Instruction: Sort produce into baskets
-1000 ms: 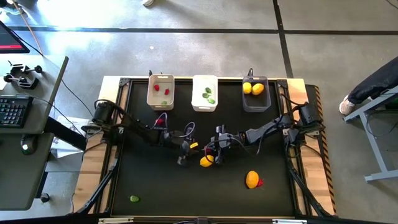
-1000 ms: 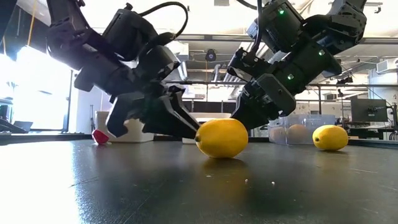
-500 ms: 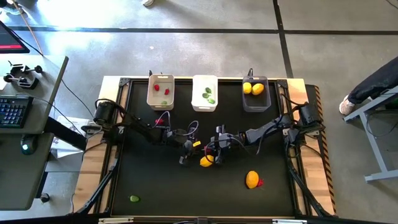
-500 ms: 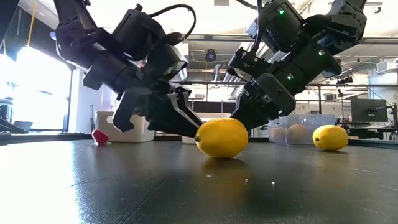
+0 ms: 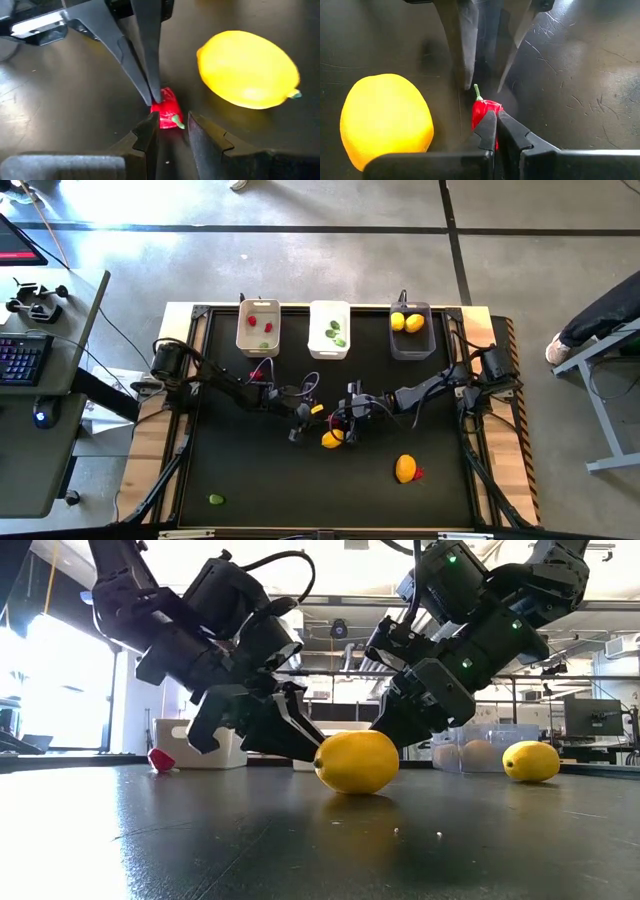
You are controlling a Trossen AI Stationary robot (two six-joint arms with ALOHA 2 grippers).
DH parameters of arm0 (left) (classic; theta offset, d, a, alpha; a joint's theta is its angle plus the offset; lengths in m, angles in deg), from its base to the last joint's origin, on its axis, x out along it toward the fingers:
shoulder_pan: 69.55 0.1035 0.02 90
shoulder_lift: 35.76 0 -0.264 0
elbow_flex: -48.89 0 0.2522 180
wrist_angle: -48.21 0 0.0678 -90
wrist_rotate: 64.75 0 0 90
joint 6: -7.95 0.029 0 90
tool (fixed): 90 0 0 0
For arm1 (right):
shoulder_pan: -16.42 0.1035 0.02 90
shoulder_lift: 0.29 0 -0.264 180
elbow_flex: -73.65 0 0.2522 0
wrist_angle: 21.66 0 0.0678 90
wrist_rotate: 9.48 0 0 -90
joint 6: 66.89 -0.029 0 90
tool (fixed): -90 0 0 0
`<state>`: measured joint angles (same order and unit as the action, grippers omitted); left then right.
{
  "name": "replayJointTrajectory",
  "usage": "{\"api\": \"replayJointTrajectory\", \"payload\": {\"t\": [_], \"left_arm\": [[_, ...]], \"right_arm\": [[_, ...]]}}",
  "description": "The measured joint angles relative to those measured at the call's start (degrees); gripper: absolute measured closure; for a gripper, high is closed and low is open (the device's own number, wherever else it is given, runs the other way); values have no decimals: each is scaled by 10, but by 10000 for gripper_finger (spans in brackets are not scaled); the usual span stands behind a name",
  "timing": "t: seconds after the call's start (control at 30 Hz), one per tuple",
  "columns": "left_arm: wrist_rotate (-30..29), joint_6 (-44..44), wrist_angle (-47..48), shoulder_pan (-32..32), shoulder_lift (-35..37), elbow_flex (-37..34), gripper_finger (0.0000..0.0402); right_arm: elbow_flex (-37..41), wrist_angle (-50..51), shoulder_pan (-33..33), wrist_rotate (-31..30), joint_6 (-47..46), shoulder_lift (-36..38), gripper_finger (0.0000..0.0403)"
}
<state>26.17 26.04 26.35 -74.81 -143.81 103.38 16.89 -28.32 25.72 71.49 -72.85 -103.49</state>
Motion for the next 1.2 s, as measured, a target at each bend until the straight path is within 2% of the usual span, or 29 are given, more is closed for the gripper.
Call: {"api": "replayJointTrajectory", "payload": {"t": [0.23, 0.6, 0.93, 1.07, 1.2], "left_arm": [[0, 0, -6, 0, -29, 7, 317], [-1, -19, -5, -3, -29, 15, 392], [-5, 0, -6, -3, -27, 16, 401], [-15, 7, -6, -2, -19, 14, 401], [-16, 6, -9, 6, 3, 2, 401]], "right_arm": [[0, 0, 0, 0, 0, 0, 402], [0, 2, 0, 0, 0, 0, 402], [0, 1, 0, -1, -5, 0, 402], [0, 1, 0, -2, -16, 0, 379], [0, 7, 5, -37, -17, 4, 328]]}}
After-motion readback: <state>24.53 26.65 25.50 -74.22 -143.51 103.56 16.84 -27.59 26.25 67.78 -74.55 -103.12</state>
